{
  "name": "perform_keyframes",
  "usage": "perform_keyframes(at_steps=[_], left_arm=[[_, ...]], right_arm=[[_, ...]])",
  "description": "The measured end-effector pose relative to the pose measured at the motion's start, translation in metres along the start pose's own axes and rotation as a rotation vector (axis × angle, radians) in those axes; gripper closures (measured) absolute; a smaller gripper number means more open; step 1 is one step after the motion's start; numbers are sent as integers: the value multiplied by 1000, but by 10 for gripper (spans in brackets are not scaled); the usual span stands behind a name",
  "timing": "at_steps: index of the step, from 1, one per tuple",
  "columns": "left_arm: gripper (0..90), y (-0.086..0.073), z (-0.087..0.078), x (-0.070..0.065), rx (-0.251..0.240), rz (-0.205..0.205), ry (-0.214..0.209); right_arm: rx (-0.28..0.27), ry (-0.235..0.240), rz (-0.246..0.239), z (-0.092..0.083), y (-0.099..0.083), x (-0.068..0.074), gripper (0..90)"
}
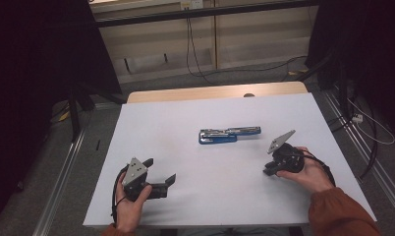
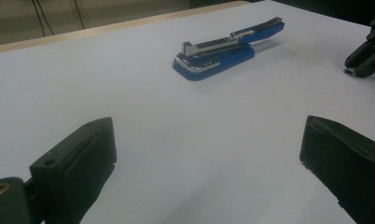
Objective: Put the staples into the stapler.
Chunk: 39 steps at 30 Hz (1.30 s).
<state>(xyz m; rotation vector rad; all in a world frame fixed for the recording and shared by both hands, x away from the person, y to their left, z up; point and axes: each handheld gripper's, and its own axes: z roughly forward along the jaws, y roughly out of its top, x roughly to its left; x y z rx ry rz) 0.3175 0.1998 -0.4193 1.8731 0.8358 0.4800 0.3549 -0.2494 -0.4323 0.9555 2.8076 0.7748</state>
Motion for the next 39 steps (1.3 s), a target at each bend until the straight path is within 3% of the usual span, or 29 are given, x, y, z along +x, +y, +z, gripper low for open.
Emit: perform_keyframes(at_steps=[17, 39], left_arm=[[38, 0, 0, 1, 2, -3, -2], [38, 0, 0, 1, -1, -7, 3]], right_arm=[[-4, -8, -9, 0, 0, 0, 791], [-72, -11, 14, -4, 0, -3, 792]])
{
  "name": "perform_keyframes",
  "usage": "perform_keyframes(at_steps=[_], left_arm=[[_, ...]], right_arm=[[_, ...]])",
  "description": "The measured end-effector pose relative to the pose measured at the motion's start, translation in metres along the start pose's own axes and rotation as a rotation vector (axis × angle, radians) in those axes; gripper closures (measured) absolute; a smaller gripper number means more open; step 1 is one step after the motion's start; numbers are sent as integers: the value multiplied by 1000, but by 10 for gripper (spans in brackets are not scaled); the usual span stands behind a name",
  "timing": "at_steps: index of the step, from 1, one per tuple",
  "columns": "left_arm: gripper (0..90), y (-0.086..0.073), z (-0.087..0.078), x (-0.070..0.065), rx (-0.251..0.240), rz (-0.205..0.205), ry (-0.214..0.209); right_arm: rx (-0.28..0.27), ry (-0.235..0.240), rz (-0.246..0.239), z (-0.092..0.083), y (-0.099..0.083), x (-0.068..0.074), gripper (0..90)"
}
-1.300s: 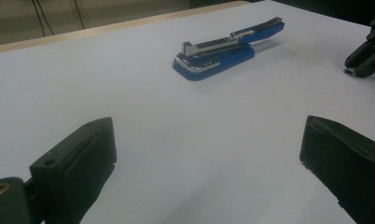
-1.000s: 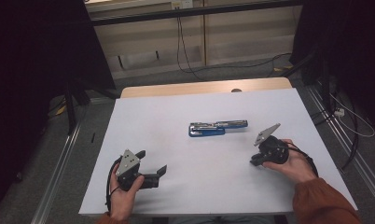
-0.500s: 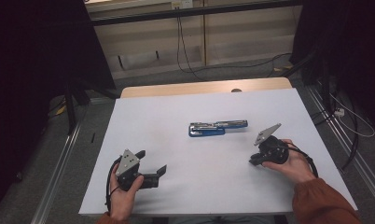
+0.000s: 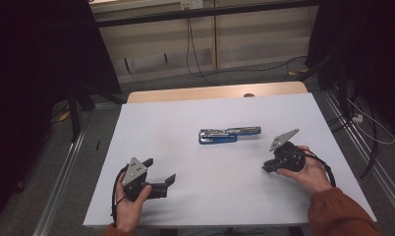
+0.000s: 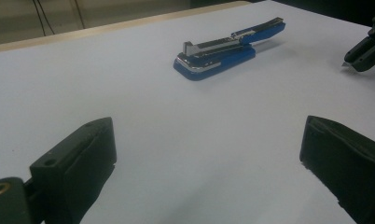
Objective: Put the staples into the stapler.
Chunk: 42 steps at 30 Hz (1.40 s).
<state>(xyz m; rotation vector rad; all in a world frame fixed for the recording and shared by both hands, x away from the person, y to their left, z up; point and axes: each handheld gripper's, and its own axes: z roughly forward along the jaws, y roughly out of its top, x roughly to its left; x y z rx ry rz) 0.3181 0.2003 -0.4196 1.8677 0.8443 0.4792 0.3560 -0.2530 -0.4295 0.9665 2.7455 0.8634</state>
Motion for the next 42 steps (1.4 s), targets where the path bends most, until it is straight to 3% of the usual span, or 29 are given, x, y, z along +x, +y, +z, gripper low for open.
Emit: perform_keyframes(at_steps=[28, 42], left_arm=[[39, 1, 0, 1, -4, 11, 2], [39, 0, 0, 2, 5, 5, 10]], right_arm=[[-126, 20, 10, -9, 10, -1, 792], [-168, 1, 4, -16, 25, -3, 792]])
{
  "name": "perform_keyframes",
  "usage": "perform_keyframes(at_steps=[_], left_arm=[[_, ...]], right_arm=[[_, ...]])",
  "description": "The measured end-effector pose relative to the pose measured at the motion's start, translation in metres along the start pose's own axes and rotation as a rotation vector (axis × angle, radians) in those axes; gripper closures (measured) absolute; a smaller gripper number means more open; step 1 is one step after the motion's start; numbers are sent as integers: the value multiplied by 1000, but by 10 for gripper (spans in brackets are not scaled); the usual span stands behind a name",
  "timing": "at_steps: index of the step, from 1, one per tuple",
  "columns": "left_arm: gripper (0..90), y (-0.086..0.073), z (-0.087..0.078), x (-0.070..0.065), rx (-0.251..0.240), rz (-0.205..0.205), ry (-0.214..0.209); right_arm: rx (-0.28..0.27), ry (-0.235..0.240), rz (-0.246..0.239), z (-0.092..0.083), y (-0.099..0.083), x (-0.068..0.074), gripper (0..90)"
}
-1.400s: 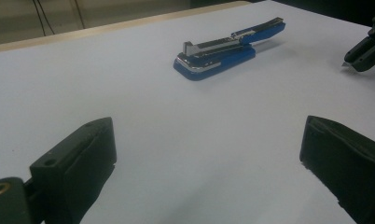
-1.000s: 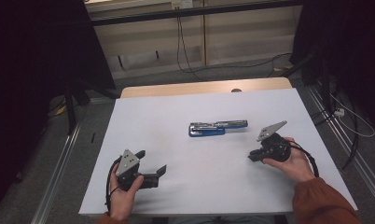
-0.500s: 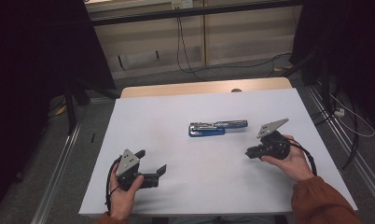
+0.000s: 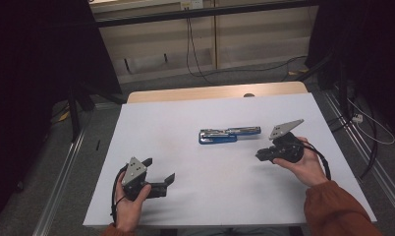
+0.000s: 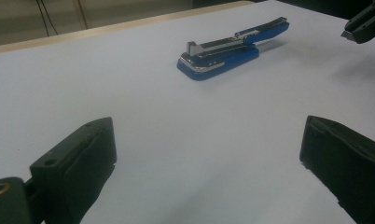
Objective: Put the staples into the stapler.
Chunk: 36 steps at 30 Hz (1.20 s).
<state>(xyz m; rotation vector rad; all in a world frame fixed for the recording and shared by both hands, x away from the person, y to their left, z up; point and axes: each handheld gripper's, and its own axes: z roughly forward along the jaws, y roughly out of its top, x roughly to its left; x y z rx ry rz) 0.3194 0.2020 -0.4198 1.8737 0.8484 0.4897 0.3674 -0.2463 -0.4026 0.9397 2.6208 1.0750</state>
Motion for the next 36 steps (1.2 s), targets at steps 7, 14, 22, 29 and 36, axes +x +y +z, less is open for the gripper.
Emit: perform_keyframes(at_steps=[7, 14, 22, 29, 36], left_arm=[[39, 0, -1, 0, -3, -2, 3], [39, 0, 0, 0, 1, -1, 3], [39, 0, -2, 1, -8, -7, 10], [38, 0, -2, 1, -6, -4, 6], [38, 0, -2, 2, -5, -7, 4]], right_arm=[[-31, -10, 6, -3, 8, -3, 792], [-36, -21, 13, -1, 16, -5, 792], [-48, 1, 14, 4, 28, -7, 792], [-65, 0, 4, 5, 39, -7, 792], [-68, 10, 11, 8, 49, -11, 791]])
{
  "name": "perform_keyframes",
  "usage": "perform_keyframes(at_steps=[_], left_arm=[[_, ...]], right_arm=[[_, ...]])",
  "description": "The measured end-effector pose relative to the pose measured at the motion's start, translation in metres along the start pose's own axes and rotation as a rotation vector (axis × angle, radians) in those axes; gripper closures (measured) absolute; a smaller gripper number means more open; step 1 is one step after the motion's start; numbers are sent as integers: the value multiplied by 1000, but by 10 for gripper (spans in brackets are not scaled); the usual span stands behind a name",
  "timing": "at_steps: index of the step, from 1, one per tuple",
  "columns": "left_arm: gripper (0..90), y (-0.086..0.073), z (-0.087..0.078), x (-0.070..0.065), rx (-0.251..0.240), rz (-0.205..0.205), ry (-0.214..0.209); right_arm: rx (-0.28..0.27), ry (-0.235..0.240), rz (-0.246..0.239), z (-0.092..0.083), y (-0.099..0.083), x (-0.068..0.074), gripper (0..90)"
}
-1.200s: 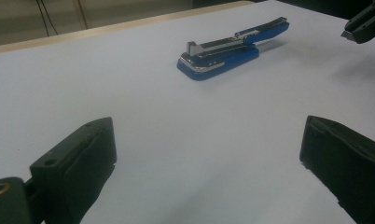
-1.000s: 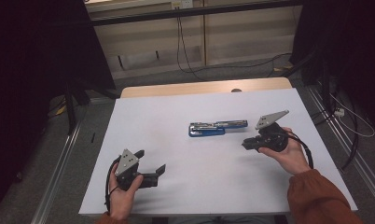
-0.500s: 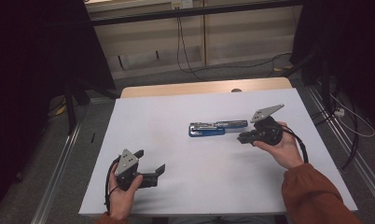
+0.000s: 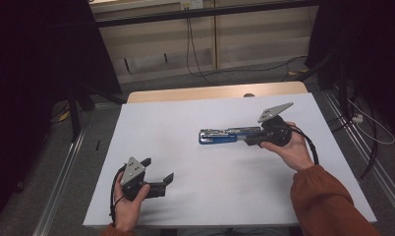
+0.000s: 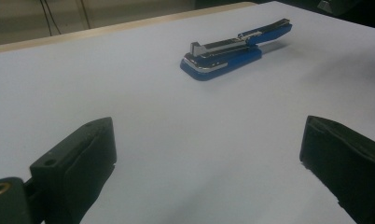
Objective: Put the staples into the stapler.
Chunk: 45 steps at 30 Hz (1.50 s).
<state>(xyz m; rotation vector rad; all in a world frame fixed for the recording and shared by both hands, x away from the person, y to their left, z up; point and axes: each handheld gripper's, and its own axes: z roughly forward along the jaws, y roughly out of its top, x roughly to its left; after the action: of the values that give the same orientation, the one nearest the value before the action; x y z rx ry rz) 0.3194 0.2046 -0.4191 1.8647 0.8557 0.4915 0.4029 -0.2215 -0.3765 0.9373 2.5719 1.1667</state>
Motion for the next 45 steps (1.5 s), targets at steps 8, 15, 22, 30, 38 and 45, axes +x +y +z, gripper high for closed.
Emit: perform_keyframes(at_steps=[8, 15, 22, 30, 38, 45], left_arm=[[38, 0, 0, 0, 0, 1, 2], [38, 0, 0, 1, 0, 1, 4], [38, 0, 0, 0, -5, 0, 1], [38, 0, 0, 1, -2, 2, 2], [38, 0, 0, 1, -3, 0, -1], [38, 0, -1, 1, -7, -1, 2]], right_arm=[[23, -3, 5, 8, 8, 1, 792], [22, 9, -17, 15, 19, 2, 792], [22, 15, -22, 23, 26, 2, 792], [23, 10, -50, 34, 36, 2, 792], [21, 17, -63, 44, 43, 4, 792], [24, 21, -73, 53, 52, 5, 792]])
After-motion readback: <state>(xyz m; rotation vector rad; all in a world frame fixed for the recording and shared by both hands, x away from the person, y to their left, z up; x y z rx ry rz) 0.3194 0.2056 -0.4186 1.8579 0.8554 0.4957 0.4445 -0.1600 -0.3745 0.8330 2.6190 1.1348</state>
